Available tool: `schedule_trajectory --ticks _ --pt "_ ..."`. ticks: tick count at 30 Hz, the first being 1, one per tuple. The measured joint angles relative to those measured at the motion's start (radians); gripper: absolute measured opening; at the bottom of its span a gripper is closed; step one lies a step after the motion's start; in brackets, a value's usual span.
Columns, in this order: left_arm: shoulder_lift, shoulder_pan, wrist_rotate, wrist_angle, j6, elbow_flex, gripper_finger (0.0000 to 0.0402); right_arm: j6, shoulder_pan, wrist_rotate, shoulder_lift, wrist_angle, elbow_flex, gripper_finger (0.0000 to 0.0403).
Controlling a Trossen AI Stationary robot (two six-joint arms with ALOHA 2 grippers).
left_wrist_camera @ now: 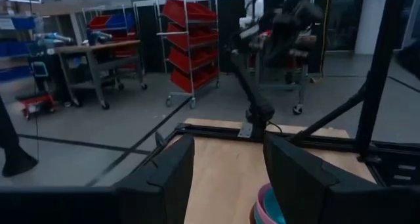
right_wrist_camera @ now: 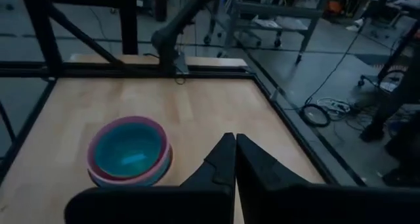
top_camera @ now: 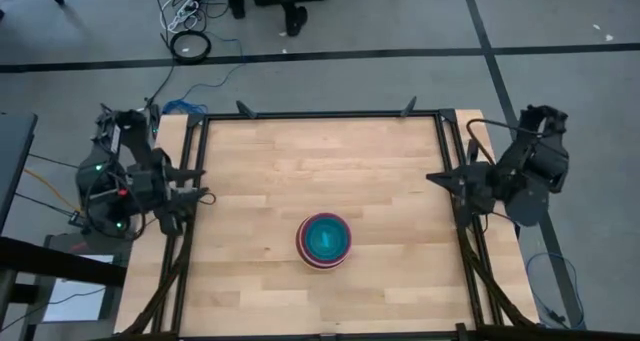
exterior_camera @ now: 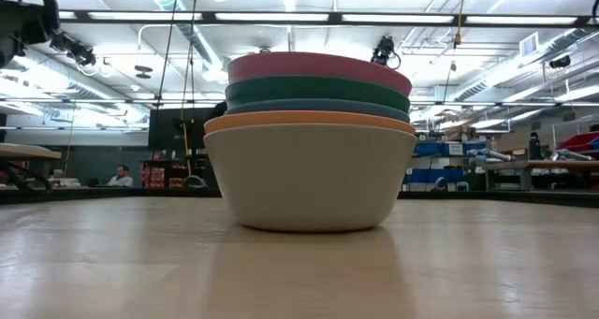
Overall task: Nest bowls inside each other
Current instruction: Return to Home Position
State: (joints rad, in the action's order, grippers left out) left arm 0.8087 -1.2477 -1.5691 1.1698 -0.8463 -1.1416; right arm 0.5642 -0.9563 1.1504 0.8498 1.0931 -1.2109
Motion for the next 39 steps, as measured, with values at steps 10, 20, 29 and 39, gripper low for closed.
schedule_trajectory --ticks 10,20,29,39 --pt "-0.08 -0.005 -0.005 0.158 -0.125 0.0 0.0191 0.226 -0.127 0.124 -0.245 -0.071 0.435 0.0" --pt "-0.107 0.055 -0.002 0.369 -0.435 0.101 0.0191 0.207 -0.133 0.175 -0.387 -0.32 0.704 0.0" --pt "-0.193 0.11 0.0 0.37 -0.677 0.359 0.0191 0.159 -0.104 0.201 -0.438 -0.447 0.79 0.0" --pt "-0.28 0.15 -0.003 0.367 -0.811 0.505 0.0191 0.025 0.054 0.144 -0.44 -0.693 0.895 0.0"
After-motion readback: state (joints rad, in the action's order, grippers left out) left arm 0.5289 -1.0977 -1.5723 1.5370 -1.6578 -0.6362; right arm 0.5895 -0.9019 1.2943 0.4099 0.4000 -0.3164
